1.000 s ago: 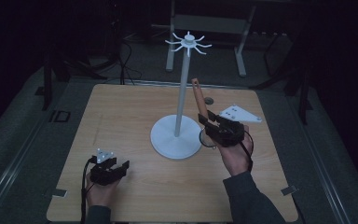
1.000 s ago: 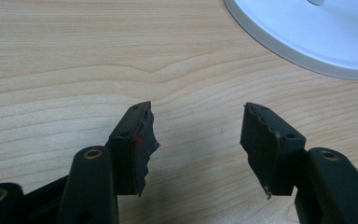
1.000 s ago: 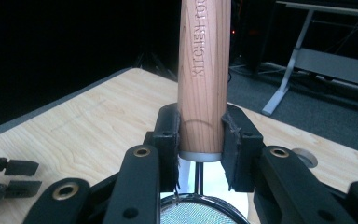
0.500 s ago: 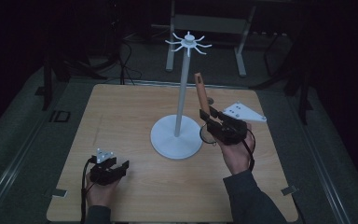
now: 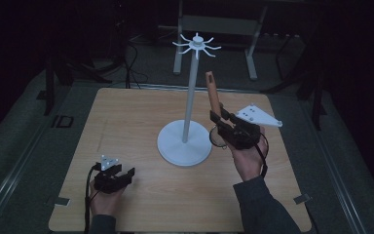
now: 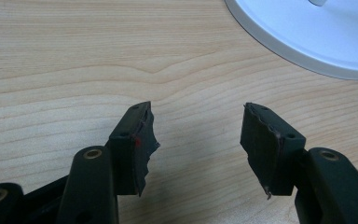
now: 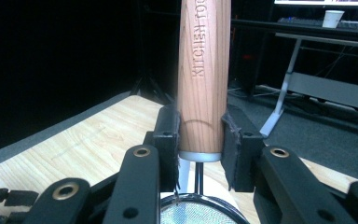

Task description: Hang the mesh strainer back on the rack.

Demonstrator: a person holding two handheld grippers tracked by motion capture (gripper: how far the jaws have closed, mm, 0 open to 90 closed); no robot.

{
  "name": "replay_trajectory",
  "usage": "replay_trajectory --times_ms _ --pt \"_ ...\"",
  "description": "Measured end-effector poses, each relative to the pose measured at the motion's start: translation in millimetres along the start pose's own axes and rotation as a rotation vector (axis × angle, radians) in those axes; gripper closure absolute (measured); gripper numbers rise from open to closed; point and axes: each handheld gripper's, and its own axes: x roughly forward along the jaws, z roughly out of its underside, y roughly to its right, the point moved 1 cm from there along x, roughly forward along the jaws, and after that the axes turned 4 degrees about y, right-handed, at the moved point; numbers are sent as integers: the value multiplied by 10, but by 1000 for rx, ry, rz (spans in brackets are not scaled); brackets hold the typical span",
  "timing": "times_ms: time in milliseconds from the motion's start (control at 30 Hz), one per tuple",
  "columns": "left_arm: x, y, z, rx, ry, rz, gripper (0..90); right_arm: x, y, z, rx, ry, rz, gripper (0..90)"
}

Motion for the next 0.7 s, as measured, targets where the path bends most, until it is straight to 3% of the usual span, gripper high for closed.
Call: replay_trajectory --times_ms 700 --pt "-5 -1 1 0 2 1 440 -17 18 -66 29 49 -7 697"
